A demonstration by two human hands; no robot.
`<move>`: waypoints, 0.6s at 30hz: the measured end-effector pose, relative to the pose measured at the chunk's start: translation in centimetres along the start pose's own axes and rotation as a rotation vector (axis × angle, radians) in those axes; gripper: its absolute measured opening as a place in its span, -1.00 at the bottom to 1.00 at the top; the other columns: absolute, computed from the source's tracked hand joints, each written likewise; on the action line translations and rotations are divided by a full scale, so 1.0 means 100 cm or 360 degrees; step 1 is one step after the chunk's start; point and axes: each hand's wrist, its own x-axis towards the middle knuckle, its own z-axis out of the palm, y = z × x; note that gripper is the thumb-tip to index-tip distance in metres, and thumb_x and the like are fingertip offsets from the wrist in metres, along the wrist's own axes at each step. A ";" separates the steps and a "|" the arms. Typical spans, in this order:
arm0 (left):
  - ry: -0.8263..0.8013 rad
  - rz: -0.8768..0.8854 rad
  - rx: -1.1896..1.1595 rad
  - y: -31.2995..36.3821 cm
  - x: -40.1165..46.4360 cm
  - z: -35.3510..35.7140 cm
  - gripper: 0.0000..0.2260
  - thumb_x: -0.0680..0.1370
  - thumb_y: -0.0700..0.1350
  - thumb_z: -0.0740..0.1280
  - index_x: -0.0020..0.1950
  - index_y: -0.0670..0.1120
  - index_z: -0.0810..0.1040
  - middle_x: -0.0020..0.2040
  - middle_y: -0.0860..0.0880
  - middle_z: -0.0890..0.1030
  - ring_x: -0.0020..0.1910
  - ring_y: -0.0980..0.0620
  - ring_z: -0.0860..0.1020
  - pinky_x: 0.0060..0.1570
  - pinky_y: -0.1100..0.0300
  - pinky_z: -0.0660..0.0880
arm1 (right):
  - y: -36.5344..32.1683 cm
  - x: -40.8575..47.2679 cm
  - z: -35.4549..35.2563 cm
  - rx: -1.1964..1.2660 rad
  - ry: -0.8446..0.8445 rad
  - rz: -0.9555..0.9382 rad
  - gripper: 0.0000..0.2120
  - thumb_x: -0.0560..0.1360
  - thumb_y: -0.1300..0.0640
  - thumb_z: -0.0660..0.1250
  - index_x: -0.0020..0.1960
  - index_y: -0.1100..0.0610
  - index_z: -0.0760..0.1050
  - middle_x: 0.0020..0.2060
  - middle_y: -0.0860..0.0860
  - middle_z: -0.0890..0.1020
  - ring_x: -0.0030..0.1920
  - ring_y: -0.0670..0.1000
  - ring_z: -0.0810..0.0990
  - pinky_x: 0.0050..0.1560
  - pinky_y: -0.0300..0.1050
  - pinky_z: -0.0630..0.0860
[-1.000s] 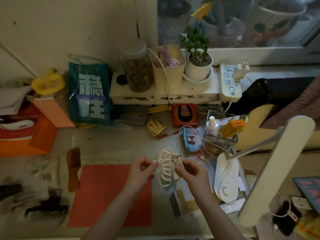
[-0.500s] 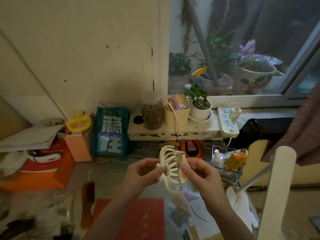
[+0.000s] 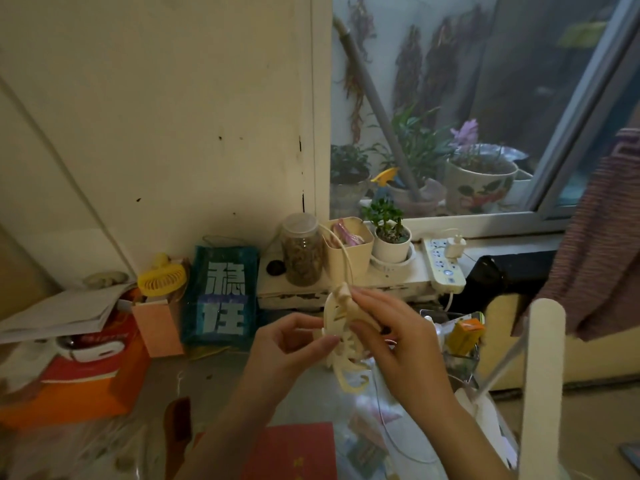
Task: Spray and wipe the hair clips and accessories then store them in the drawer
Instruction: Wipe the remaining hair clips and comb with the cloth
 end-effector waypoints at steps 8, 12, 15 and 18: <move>0.0061 0.0040 -0.0036 0.002 -0.001 0.001 -0.78 0.34 -0.19 0.42 -0.03 -0.19 0.62 -0.18 -0.04 0.70 -0.22 0.13 0.66 -0.30 0.42 0.51 | -0.001 -0.020 0.000 -0.0261 0.0057 -0.0122 -0.70 0.51 0.10 0.24 0.22 0.01 0.54 0.22 -0.07 0.54 0.22 -0.25 0.46 0.18 -0.37 0.42; 0.0136 0.0006 -0.0081 0.000 0.003 0.001 -0.84 0.40 -0.26 0.40 -0.03 -0.17 0.63 -0.20 0.00 0.71 -0.25 0.20 0.64 -0.33 0.45 0.48 | -0.006 -0.033 -0.002 -0.0380 -0.0034 -0.0192 -0.72 0.53 0.09 0.21 0.19 0.04 0.55 0.10 -0.11 0.45 -0.10 -0.27 0.47 -0.09 -0.47 0.41; 0.0192 -0.0009 -0.0099 -0.001 0.006 0.000 -0.80 0.36 -0.17 0.42 -0.03 -0.11 0.63 -0.16 0.02 0.71 -0.21 0.18 0.65 -0.31 0.43 0.50 | -0.008 -0.041 -0.003 -0.0541 -0.0160 -0.0211 -0.74 0.52 0.04 0.20 0.19 -0.05 0.48 0.05 -0.12 0.42 -0.26 -0.23 0.42 -0.18 -0.47 0.37; 0.0214 -0.0044 -0.0111 -0.002 0.010 0.002 -0.72 0.31 -0.11 0.43 -0.01 -0.12 0.63 -0.14 0.00 0.71 -0.16 0.12 0.66 -0.30 0.39 0.52 | -0.009 -0.045 -0.005 -0.0652 -0.0202 -0.0203 -0.72 0.49 0.02 0.20 0.18 -0.06 0.48 0.04 -0.12 0.42 -0.20 -0.28 0.31 -0.10 -0.58 0.27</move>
